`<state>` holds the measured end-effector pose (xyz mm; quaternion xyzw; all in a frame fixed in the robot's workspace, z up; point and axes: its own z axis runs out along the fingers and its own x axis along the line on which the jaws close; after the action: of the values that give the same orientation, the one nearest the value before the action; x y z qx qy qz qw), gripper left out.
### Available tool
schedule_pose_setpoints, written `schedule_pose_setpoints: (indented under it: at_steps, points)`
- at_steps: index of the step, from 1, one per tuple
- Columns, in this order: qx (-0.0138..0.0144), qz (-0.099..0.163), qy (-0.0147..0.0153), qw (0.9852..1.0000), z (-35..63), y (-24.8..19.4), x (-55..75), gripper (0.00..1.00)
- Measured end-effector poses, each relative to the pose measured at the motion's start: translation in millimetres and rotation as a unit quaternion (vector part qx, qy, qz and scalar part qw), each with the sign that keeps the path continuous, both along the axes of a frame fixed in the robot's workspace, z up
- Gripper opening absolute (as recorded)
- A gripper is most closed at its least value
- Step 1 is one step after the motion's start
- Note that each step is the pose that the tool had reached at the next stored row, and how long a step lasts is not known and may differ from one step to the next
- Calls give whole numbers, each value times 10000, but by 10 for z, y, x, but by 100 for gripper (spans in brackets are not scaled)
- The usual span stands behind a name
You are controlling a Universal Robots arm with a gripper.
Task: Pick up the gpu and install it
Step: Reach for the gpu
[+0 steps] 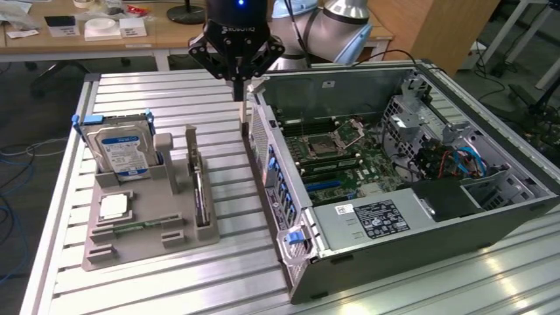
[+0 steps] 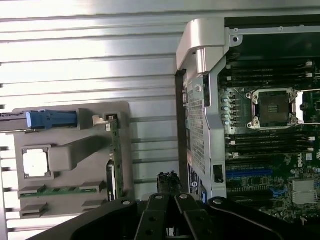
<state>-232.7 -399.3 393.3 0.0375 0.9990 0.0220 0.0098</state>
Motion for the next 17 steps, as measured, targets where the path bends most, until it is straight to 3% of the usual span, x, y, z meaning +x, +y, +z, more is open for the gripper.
schedule_pose_setpoints:
  at_steps: [17]
  points:
    - [0,8,21,10000,0,-22,-207,10]
